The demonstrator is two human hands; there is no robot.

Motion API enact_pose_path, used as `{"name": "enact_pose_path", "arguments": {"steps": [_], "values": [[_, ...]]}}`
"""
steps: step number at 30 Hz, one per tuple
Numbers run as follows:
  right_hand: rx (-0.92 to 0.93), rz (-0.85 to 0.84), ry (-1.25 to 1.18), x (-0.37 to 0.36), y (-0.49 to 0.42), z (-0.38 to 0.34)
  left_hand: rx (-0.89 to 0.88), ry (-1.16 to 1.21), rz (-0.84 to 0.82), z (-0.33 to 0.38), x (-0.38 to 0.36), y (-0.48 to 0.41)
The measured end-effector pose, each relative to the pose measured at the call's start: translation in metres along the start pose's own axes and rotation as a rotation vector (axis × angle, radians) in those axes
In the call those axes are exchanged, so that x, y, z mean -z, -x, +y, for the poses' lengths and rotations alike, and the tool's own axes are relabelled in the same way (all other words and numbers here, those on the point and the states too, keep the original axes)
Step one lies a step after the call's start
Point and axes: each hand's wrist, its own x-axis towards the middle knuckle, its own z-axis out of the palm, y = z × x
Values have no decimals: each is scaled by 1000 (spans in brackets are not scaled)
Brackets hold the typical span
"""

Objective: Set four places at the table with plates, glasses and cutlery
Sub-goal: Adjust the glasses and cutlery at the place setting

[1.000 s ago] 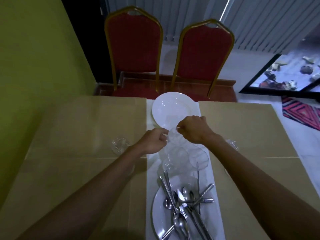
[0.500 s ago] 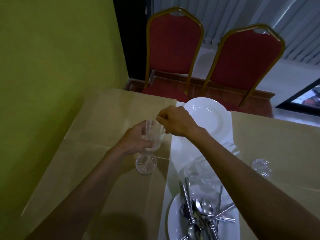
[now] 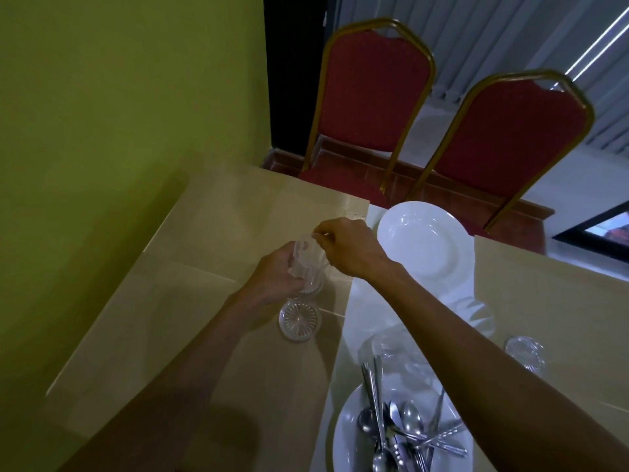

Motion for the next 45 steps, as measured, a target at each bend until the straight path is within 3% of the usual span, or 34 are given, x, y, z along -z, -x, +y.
{"name": "enact_pose_path", "arguments": {"steps": [23,31,38,45], "values": [[-46,-108,-16,-1,-2,13,137,-154,6,-5,-23,-12],[-74,-141,-51,10,3,18,170,-66,-28,-10,-10,-17],[-122,-69,-75,66,20,47,199,52,107,21,26,-37],[-228,-37,-140,106,37,106,-24,146,284,111,15,-49]]}}
